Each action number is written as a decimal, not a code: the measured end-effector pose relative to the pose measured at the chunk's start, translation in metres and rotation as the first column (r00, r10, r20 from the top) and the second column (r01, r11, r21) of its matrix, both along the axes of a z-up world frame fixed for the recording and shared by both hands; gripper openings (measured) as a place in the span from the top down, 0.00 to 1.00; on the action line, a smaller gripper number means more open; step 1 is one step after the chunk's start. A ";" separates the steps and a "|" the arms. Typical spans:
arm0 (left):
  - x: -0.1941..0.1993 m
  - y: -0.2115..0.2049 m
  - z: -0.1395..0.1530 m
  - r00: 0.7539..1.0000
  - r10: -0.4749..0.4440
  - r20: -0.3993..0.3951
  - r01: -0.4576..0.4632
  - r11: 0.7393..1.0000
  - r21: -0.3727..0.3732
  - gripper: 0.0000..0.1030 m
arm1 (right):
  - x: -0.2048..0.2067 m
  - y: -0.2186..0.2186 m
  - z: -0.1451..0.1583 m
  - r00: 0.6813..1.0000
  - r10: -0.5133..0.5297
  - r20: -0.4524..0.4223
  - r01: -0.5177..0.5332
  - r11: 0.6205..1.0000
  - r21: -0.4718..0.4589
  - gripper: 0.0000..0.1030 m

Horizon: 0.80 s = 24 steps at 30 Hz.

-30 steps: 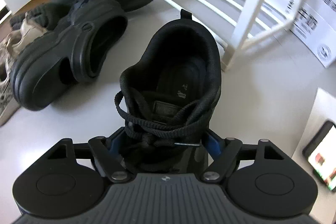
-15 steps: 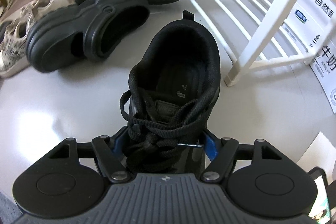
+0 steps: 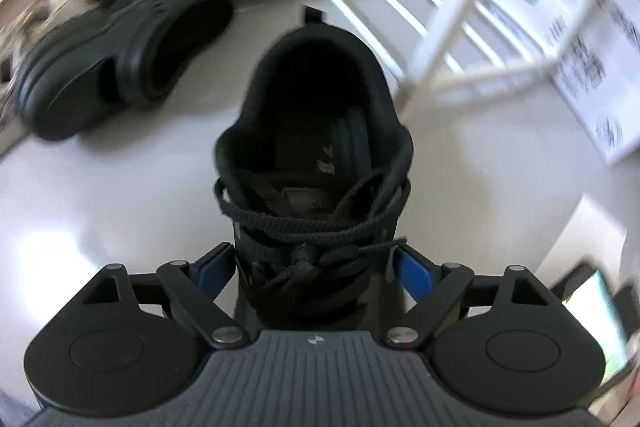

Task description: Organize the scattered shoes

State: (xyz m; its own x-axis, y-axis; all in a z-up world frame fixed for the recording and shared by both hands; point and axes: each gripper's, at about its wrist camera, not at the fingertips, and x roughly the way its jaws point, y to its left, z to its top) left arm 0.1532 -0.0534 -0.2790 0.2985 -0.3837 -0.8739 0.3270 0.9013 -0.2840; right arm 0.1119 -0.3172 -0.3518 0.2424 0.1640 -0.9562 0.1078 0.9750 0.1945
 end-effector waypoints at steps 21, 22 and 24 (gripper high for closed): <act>0.002 0.011 -0.002 1.000 0.026 -0.011 -0.026 1.000 0.000 0.17 | 0.010 0.002 -0.002 0.990 0.134 0.041 -0.132 0.990 -0.046 0.23; 0.002 0.011 -0.002 1.000 0.026 -0.012 -0.026 1.000 0.001 0.17 | 0.012 0.006 -0.004 0.985 0.168 0.045 -0.166 0.985 -0.045 0.23; 0.002 0.011 -0.003 1.000 0.024 -0.014 -0.024 1.000 0.002 0.17 | 0.013 0.005 -0.004 0.979 0.199 0.048 -0.197 0.979 -0.042 0.23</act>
State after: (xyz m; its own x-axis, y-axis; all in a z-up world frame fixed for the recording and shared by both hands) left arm 0.1548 -0.0420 -0.2818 0.2956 -0.3749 -0.8787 0.3015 0.9094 -0.2866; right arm 0.1248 -0.3119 -0.3560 0.2580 0.1781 -0.9496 -0.0973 0.9827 0.1579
